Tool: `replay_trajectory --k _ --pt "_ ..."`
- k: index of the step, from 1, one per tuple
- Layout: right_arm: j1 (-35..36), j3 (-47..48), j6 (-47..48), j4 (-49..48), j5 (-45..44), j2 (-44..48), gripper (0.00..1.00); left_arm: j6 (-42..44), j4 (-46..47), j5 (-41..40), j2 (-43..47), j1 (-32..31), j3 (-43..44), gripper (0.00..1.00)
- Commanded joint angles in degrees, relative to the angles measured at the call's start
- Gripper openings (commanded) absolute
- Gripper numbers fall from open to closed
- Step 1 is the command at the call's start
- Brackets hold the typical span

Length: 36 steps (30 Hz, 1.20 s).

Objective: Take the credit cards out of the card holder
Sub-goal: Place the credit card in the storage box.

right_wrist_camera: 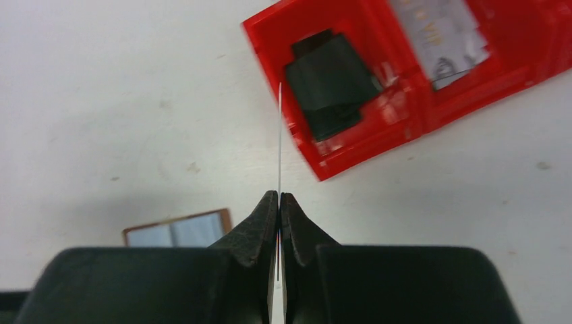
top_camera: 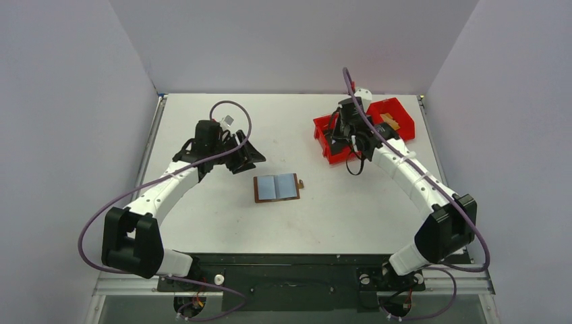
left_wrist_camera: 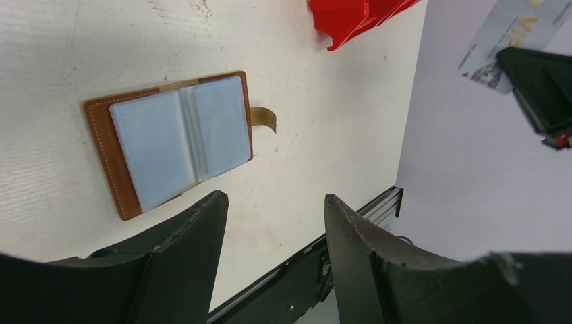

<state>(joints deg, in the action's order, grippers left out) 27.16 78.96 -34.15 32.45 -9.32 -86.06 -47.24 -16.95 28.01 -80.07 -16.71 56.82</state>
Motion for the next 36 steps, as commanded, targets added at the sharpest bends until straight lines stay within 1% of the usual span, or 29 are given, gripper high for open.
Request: replay_trajectory --k 1,4,6,9,11,18,22,28,33,35,36 --pt "-5.1 6.4 9.4 8.0 -13.2 -5.2 0.0 4.9 -4.8 -1.0 0.2 0.4 4.8 0.52" --pt "-9.0 8.6 12.2 8.9 -14.1 -7.3 0.0 5.4 -6.1 -0.4 -1.1 0.4 6.5 0.53" --pt "-10.6 10.6 14.3 9.2 -16.4 -9.4 0.0 6.0 -7.1 -0.2 -1.7 0.4 7.3 0.53" --pt "-12.0 14.4 18.2 9.5 -20.5 -13.9 0.0 6.8 -7.8 0.1 -2.0 0.4 7.7 0.53" --pt "-12.7 16.7 20.9 9.5 -21.4 -16.6 0.0 7.1 -8.0 0.0 -2.1 0.4 7.9 0.53" --pt "-13.1 23.8 27.9 8.9 -22.6 -25.4 0.0 7.3 -8.6 -0.1 -4.7 0.4 10.5 0.53" --pt "-13.2 27.5 31.6 9.0 -21.4 -29.2 0.0 7.5 -9.9 -0.1 -7.3 0.4 13.4 0.53" --pt "-13.3 31.6 33.7 8.2 -20.2 -33.6 0.0 7.7 -10.5 -0.1 -8.6 0.4 14.4 0.53" --pt "-13.3 33.2 36.0 8.2 -20.9 -36.6 0.0 7.7 -10.6 -0.4 -9.3 0.4 15.1 0.53" --pt "-13.3 33.7 36.1 8.3 -20.9 -37.1 0.05 7.6 -10.5 -0.4 -9.5 0.4 15.3 0.53" --pt "-13.3 34.0 36.1 8.5 -20.8 -37.4 0.1 7.7 -10.6 -0.4 -9.6 0.4 15.6 0.53"
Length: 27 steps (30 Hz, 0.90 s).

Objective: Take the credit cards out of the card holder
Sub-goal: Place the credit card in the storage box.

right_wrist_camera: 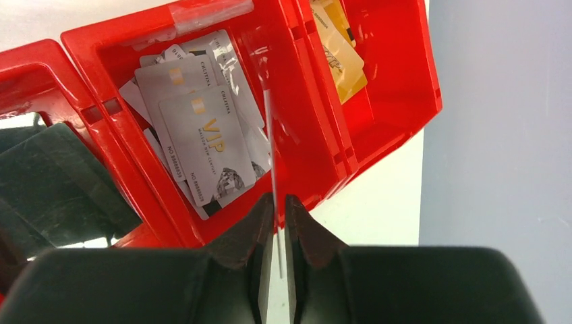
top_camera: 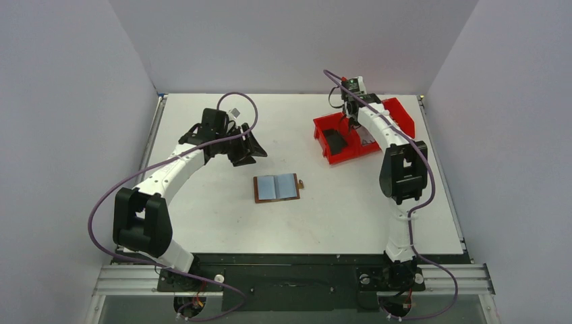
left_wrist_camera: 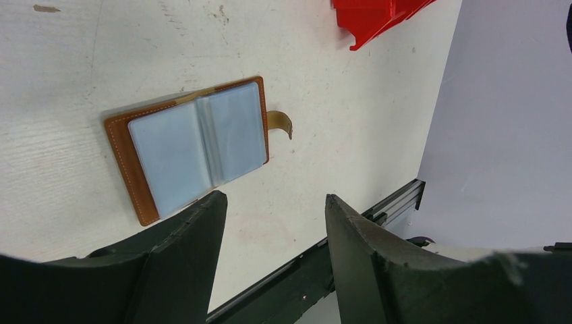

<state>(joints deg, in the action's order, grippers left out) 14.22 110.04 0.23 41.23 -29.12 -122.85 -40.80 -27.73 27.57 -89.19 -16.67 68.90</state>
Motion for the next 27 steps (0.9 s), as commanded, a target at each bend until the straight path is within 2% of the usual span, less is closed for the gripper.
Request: replay_trajectory --k 1,3,5,9,13,19,24,27 --pt "-0.4 3.2 1.6 -0.2 -0.6 -0.6 0.12 1.2 0.1 0.1 -0.7 0.4 3.6 0.53" --pt "-0.3 3.3 1.2 0.0 -0.3 -0.6 0.21 1.3 0.0 0.1 -1.0 0.4 3.8 0.53" --pt "-0.3 3.7 0.7 0.1 -0.1 -0.5 0.35 1.3 -0.2 0.1 -1.0 0.4 4.0 0.53" --pt "-0.3 4.5 -1.8 1.0 1.4 0.9 0.44 1.7 -0.8 -0.1 -0.5 0.4 4.0 0.53" --pt "-0.3 6.1 -6.9 2.9 5.6 3.4 0.48 1.8 -0.8 -0.2 -0.4 0.4 3.8 0.53" --pt "-0.1 3.7 -18.4 4.3 17.9 9.5 0.51 1.6 0.1 -0.3 -0.7 0.4 2.9 0.53" --pt "3.3 -8.8 -28.8 -1.3 30.3 17.4 0.51 1.4 1.4 -0.4 -0.7 0.3 0.3 0.53" --pt "7.6 -14.3 -31.6 -4.6 32.3 20.3 0.51 0.7 2.8 -0.3 -0.4 0.2 -2.4 0.53"
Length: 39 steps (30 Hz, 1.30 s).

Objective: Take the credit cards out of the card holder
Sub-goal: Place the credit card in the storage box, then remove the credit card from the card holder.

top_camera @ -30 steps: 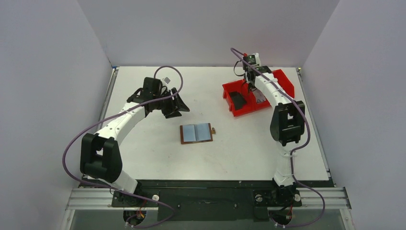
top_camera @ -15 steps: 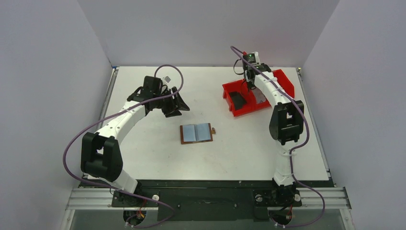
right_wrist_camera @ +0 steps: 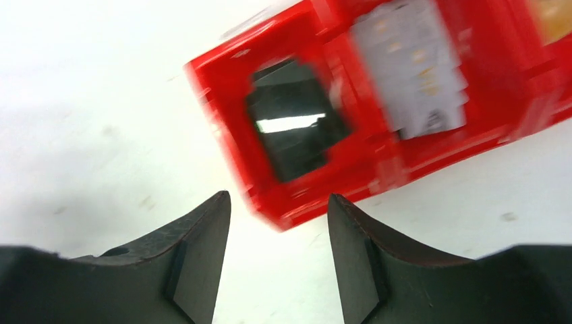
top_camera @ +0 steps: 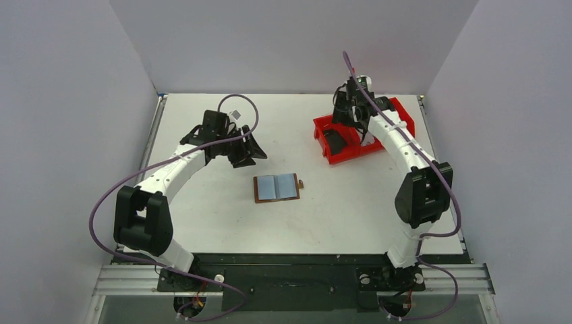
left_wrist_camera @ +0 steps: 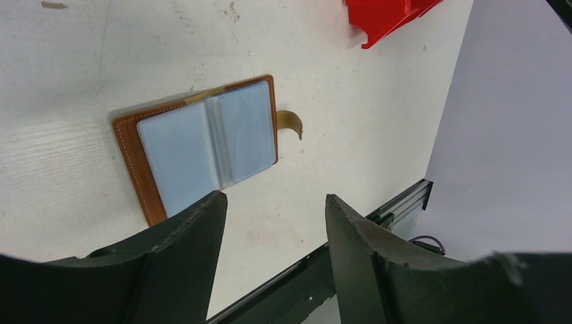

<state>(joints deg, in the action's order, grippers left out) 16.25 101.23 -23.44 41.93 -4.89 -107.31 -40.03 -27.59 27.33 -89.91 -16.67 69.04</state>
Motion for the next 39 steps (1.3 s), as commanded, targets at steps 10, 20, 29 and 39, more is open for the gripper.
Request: replay_trajectory --k 10,20,29,39 --pt "19.2 -18.9 -17.7 -13.5 13.3 5.7 0.47 -0.3 5.2 -2.0 -0.4 -1.3 -9.0 0.47" --pt "24.6 -23.5 -21.6 -17.4 12.6 0.2 0.16 -1.5 8.4 -3.5 -3.6 -3.6 -11.2 0.13" --pt "26.3 -26.7 -22.4 -17.7 6.7 -0.4 0.02 -2.2 9.7 -5.6 -6.4 -4.5 -12.3 0.0" --pt "27.3 -27.1 -21.7 -16.6 1.3 -1.7 0.0 -2.1 6.9 -9.4 -9.7 -5.0 -12.0 0.0"
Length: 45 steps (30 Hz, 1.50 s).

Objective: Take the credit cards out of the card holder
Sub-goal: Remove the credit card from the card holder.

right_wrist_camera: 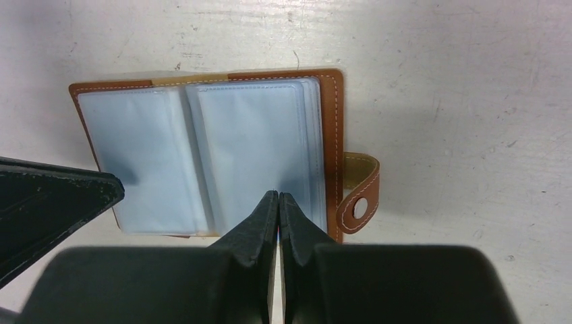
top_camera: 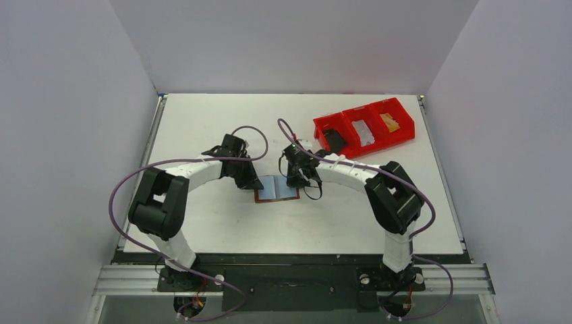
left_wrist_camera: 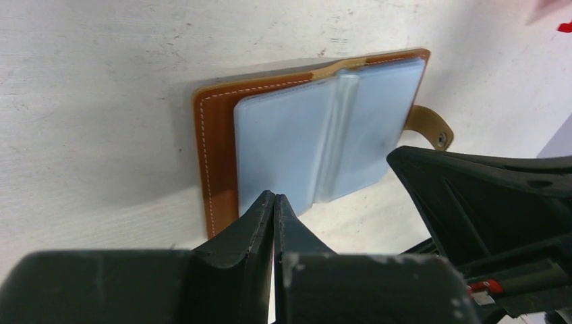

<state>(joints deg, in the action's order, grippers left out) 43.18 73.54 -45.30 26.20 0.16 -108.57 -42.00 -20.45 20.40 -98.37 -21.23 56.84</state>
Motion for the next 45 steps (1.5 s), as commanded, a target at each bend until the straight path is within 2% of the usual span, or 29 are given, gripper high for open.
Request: replay_trajectory --k 1,12,28,32,35,37,45 --pt "0.5 0.6 0.3 -0.8 -4.0 -0.5 0.0 0.0 -0.9 -2.8 -1.6 -0.6 0.5 0.0" --pt "2.3 2.5 1.3 1.0 -5.6 -4.0 0.0 0.0 -2.5 -5.8 -4.4 -1.4 0.6 0.0" --pt "3.7 9.6 2.5 -0.1 4.9 -10.2 0.0 0.8 -2.5 -4.9 -4.2 -1.5 1.8 0.0" --pt "3.3 9.4 2.1 -0.3 5.7 -10.5 0.0 1.4 -1.1 -2.0 -2.2 -1.7 2.7 0.0" --pt "2.7 8.6 1.5 -1.5 7.3 -10.8 0.0 1.3 0.7 0.6 -1.2 -2.1 3.7 0.12" --pt "2.1 8.0 0.8 -2.6 8.8 -10.8 0.0 0.0 2.3 2.7 -1.0 -2.4 3.8 0.16" --pt "-2.2 2.0 -4.7 -11.3 17.8 -9.5 0.0 -4.7 9.7 7.2 -3.8 -3.5 3.0 0.16"
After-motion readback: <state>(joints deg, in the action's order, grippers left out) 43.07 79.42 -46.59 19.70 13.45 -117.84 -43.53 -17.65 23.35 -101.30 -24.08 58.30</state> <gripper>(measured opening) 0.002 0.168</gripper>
